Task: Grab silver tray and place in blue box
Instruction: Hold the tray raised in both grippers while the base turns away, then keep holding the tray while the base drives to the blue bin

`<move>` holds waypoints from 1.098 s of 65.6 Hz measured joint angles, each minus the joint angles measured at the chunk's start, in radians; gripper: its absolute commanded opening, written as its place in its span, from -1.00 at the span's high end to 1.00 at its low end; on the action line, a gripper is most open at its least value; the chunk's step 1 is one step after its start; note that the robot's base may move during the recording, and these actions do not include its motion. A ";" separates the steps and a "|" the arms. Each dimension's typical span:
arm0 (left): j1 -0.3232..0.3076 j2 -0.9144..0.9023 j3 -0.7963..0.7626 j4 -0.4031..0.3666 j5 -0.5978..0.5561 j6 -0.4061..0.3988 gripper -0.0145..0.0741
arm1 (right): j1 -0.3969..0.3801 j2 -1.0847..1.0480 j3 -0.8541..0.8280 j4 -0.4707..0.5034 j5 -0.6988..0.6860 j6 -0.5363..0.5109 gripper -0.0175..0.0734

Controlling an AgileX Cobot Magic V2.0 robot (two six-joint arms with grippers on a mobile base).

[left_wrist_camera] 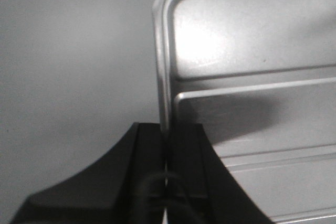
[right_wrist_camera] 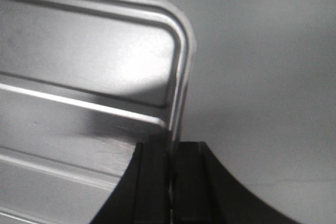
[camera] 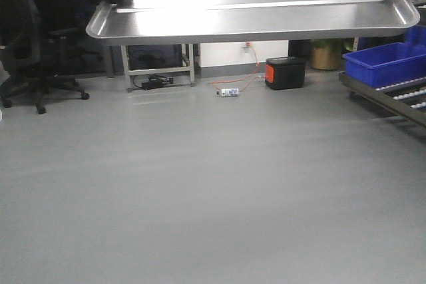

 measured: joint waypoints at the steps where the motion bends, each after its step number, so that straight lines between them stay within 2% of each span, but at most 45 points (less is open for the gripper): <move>1: 0.000 0.000 0.000 0.000 0.000 0.000 0.91 | 0.000 0.000 0.000 0.000 0.000 0.000 0.49; 72: 0.000 0.000 0.000 -0.022 0.002 0.000 0.91 | 0.000 0.000 0.002 -0.002 0.004 0.000 0.49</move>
